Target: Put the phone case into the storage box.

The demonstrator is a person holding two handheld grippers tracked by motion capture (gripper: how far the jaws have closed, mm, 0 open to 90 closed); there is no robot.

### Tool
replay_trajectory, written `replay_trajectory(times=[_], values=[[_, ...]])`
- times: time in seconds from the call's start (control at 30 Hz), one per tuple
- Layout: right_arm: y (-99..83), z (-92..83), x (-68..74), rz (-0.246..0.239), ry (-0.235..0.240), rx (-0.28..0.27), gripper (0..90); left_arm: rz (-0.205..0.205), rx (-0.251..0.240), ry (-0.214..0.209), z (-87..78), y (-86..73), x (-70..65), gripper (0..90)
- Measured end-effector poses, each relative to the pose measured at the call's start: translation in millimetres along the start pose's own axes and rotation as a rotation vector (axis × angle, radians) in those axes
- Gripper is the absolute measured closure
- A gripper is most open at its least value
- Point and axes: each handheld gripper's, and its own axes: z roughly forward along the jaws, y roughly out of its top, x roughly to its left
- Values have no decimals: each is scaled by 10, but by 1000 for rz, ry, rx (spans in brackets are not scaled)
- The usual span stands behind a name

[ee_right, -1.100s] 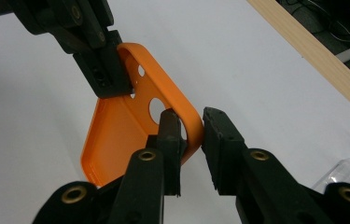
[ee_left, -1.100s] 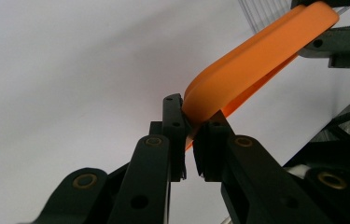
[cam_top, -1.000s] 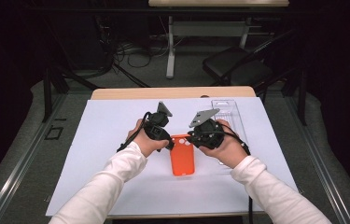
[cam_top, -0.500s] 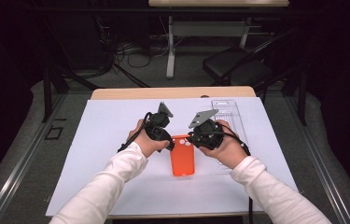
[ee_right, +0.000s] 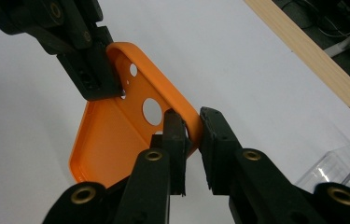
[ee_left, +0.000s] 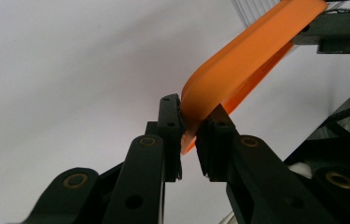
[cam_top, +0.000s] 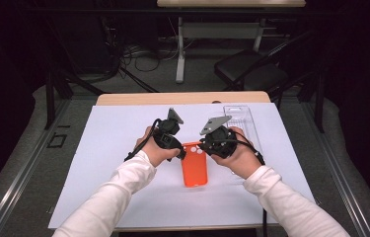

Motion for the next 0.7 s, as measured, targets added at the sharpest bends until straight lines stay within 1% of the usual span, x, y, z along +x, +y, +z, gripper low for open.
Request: replay_trajectory(times=[0.13,0.27,0.37,0.57,0.7], values=[[-2,-8,2,-8,-16,-10,813,4,-5,-6,-8,-1,-10,782],[-8,-10,-1,-5,-26,-18,814,7,-9,-12,-14,-3,-11,769],[-11,-15,0,-7,-39,-23,814,11,-12,-20,-16,-3,-10,737],[-13,-26,-16,-7,-45,-32,815,19,-14,-30,-20,-8,-17,690],[-16,-39,-27,-8,-49,-51,814,25,-21,-31,-24,-13,-11,672]])
